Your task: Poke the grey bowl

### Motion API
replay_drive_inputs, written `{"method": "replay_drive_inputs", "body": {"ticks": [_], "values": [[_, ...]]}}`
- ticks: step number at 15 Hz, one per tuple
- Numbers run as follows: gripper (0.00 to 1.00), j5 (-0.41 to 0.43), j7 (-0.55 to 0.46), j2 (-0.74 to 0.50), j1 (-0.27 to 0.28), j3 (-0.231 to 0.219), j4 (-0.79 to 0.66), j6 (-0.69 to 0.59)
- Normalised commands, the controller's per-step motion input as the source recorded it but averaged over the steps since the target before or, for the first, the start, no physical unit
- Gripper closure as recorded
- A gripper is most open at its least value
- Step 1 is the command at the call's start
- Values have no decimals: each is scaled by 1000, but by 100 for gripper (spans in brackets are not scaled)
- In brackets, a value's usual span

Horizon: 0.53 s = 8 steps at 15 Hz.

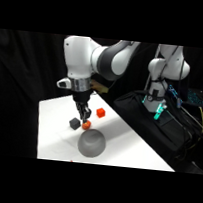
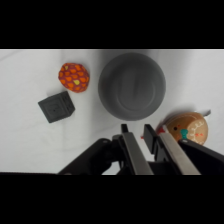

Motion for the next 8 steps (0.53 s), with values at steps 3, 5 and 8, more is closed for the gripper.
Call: {"method": "replay_drive_inputs", "body": {"ticks": [3, 5, 8], "values": [[100, 107, -102, 57, 10, 62, 27, 96], [97, 109, -113, 45, 12, 51, -41, 126], [97, 146, -158, 72, -4, 55, -68, 183]]}}
